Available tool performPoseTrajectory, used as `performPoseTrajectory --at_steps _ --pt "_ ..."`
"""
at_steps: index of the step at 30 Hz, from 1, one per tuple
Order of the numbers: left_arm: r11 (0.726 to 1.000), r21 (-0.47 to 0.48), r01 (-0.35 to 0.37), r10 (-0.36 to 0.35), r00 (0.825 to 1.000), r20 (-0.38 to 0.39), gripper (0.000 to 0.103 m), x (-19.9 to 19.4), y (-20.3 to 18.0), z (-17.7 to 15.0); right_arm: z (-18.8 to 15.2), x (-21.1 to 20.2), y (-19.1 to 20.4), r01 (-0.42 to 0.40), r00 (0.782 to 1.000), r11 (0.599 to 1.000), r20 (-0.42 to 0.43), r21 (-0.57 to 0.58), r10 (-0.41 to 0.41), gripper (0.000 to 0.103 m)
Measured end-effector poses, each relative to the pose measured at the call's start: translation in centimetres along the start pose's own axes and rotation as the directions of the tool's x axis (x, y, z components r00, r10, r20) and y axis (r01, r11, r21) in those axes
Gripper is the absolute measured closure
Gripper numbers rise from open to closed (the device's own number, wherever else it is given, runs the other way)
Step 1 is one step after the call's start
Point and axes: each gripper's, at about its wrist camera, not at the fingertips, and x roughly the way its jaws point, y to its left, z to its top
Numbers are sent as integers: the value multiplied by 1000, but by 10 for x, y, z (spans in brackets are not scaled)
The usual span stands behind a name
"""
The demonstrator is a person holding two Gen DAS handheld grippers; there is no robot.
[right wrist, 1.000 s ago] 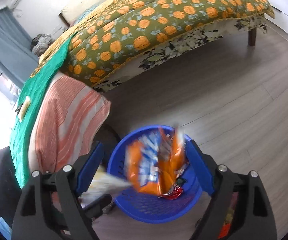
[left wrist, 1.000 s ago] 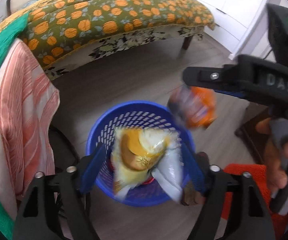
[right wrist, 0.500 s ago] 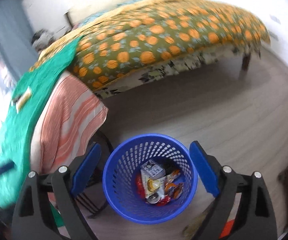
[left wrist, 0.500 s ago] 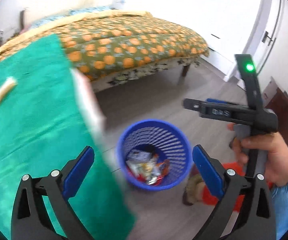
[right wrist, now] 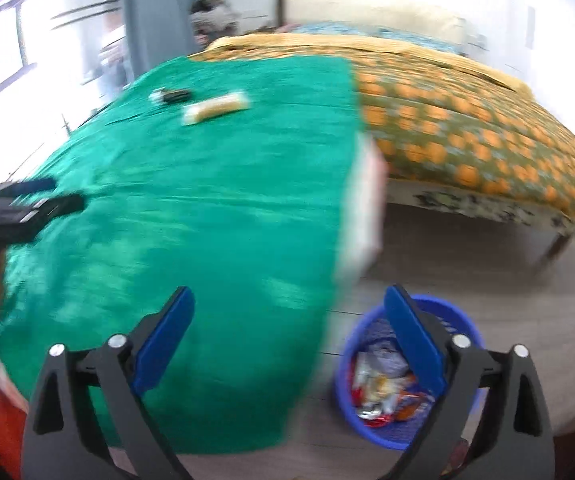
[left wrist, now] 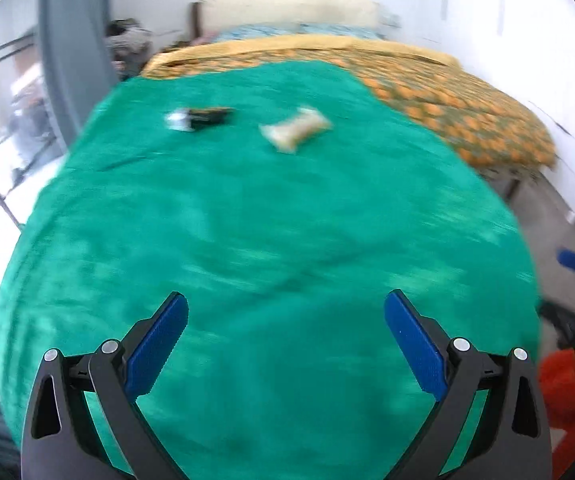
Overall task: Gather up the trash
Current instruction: 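Return both tools to the cloth and grasp the cream snack bar with the right tool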
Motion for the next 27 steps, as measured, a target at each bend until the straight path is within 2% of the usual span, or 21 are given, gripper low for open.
performPoseTrajectory --at_steps 4,7,10,13,15,16,18,23,27 --pt "998 -57 -39 37 999 -27 6 16 52 11 19 16 58 -60 998 995 -32 -77 58 9" --pt "995 -83 -63 58 997 -57 6 30 86 17 30 29 83 -73 997 991 -46 -117 68 9" --pt "991 -73 -109 102 991 -90 6 46 111 18 41 42 91 -78 996 987 -57 -141 71 9" --pt "992 -84 -96 85 988 -132 6 60 130 15 54 53 86 -64 997 988 -59 -142 56 9" --pt "991 -128 -51 33 991 -133 5 63 139 15 71 66 78 -59 996 993 -78 -105 51 9" --pt "991 -131 -42 25 991 -129 5 63 140 15 77 70 76 -60 995 994 -85 -91 52 13" --pt "992 -114 -55 39 990 -135 5 64 136 14 96 84 70 -52 994 997 -99 -60 46 32" --pt "991 -123 -57 41 991 -131 5 62 134 12 152 132 68 -64 994 995 -88 70 70 33" --pt "991 -124 -56 40 991 -131 5 62 135 12 194 180 65 -91 992 963 -57 253 108 29"
